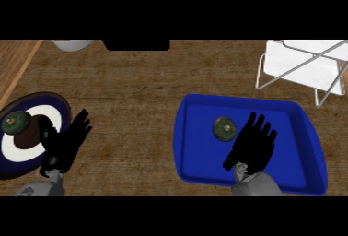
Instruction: Pick the croissant from the tray and place it in the tiered shelf
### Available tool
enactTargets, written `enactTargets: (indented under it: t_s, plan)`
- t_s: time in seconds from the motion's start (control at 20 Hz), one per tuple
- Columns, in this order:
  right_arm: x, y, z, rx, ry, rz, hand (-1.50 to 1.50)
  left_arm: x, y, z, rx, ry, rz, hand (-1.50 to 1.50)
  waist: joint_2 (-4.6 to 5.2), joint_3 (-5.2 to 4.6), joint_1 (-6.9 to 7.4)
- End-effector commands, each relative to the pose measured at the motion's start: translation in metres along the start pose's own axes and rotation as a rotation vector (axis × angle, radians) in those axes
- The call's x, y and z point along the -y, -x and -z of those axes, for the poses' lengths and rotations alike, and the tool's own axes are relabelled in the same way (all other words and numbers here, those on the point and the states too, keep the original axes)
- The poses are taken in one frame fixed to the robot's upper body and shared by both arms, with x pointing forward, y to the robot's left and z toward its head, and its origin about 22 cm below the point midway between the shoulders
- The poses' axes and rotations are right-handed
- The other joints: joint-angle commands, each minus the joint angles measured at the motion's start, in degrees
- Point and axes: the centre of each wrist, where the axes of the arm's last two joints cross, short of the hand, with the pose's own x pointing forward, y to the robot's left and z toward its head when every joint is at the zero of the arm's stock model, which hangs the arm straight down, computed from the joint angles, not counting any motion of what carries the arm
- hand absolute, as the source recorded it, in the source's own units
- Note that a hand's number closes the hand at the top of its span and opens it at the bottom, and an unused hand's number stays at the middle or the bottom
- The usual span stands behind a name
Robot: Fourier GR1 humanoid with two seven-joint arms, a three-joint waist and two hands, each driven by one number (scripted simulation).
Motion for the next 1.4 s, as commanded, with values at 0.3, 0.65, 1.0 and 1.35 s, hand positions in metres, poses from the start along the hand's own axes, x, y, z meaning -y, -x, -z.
enactTargets:
  t_s: [0.3,0.65,1.0,1.35]
  plan:
    - [-0.009,0.009,0.015,-0.158,0.039,-0.023,-1.5,0.002,-0.005,-0.001,-0.01,-0.007,0.001,0.0,-0.04,0.02,-0.07]
    - [-0.024,-0.005,0.02,-0.117,0.054,0.003,-1.5,-0.011,0.0,-0.001,0.004,-0.013,0.014,0.0,0.0,0.02,0.08]
    - [-0.064,0.014,0.031,-0.023,-0.201,-0.302,1.5,-0.006,-0.009,0.0,0.012,0.004,0.002,0.0,0.34,-0.06,0.51]
    - [-0.057,0.01,0.035,0.058,-0.113,-0.063,1.5,0.003,-0.006,-0.009,0.003,-0.003,-0.004,0.0,-0.04,0.05,0.29]
